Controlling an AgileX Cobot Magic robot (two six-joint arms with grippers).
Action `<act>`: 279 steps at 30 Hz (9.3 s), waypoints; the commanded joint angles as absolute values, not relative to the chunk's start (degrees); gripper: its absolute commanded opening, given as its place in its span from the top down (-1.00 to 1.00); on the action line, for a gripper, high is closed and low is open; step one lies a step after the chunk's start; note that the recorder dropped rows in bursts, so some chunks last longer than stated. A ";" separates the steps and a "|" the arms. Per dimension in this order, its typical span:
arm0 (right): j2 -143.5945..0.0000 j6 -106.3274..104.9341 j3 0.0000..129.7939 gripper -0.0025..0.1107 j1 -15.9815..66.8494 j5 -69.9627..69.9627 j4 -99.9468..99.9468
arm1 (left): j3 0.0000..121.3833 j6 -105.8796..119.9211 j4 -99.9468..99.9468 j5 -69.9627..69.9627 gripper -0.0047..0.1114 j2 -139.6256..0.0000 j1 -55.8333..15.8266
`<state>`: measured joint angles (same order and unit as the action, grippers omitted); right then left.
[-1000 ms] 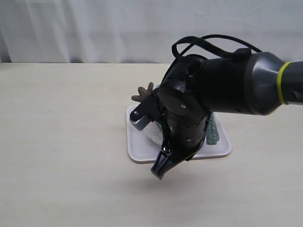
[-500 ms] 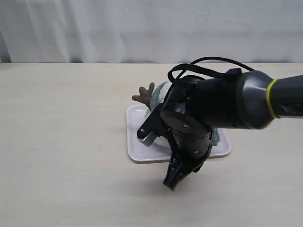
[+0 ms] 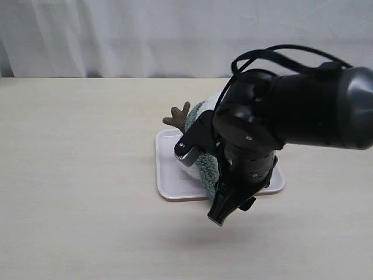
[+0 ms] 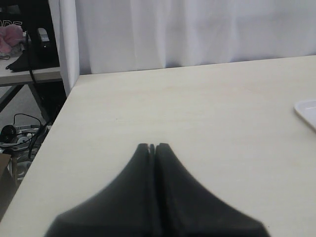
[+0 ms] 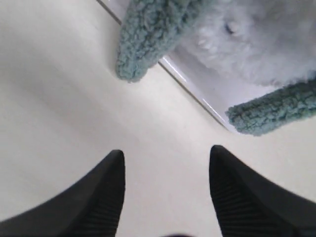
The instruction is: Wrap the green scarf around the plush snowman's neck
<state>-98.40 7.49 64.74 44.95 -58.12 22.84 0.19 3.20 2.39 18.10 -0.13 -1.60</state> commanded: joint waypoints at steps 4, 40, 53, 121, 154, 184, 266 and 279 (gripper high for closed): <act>-88.21 1.41 64.65 0.41 44.82 -43.79 12.89 | 0.00 3.34 2.24 17.70 0.92 0.00 -2.08; -122.62 10.73 112.85 0.88 33.16 -69.96 8.02 | 0.00 3.34 2.24 17.70 0.92 0.00 -2.08; -126.73 9.82 112.85 0.88 33.16 -69.96 8.17 | 0.00 3.34 2.24 17.70 0.92 0.00 -2.08; -97.15 -13.64 44.59 0.88 18.10 -13.45 -6.82 | 0.00 3.34 2.24 17.70 0.92 0.00 -2.08; -94.41 -12.45 44.59 0.88 18.10 -30.96 -10.96 | 0.00 3.34 2.24 17.70 0.92 0.00 -2.08; -98.47 -16.07 45.58 0.88 18.10 -30.59 -12.86 | 0.00 3.34 2.24 17.70 0.92 0.00 -2.08; -87.03 -34.57 37.66 -0.10 21.54 -22.25 -38.26 | 0.00 3.34 2.24 17.70 0.92 0.00 -2.08; -91.96 -36.79 37.32 -0.41 32.79 -8.31 -43.17 | 0.00 3.34 2.24 17.70 0.92 0.00 -2.08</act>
